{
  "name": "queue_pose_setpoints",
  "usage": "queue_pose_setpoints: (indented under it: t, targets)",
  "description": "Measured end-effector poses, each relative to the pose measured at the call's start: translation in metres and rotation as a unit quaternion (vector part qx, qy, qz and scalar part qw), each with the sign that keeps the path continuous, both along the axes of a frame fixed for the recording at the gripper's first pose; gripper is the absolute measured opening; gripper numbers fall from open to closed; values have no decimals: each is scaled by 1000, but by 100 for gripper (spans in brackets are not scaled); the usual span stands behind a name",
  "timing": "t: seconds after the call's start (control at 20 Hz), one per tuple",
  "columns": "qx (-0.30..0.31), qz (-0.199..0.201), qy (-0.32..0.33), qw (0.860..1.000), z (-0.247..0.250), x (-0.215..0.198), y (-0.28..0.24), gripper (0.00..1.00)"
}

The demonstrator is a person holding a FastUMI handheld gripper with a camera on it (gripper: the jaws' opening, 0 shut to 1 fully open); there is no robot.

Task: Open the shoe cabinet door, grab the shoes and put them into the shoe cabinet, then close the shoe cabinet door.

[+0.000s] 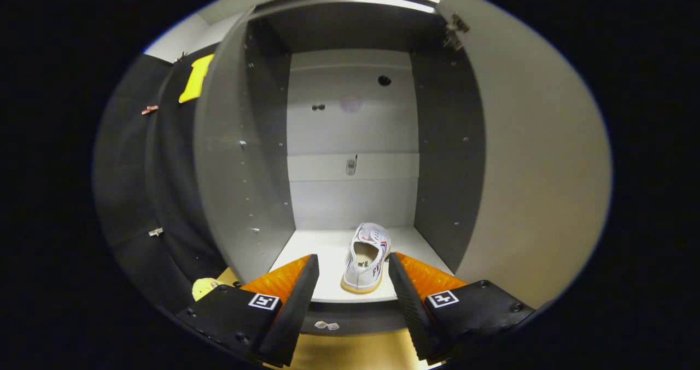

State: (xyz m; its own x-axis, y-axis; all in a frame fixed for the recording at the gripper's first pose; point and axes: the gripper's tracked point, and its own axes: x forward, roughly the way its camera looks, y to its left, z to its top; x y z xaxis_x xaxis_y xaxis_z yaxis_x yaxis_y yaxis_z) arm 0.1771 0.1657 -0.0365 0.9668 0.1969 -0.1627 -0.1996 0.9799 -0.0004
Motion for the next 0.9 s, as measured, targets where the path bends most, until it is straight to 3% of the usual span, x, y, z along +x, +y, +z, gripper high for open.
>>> queue_pose_setpoints:
  t: [0.15,0.45,0.7,0.9]
  targets:
    - [15,-1,-17,1000,25,-62,-11,83]
    - [36,-2,-40,999,61,-180,-45,99]
    - [34,-12,-41,999,70,-249,-105,99]
    - [37,-17,-64,997,86,-276,-166,99]
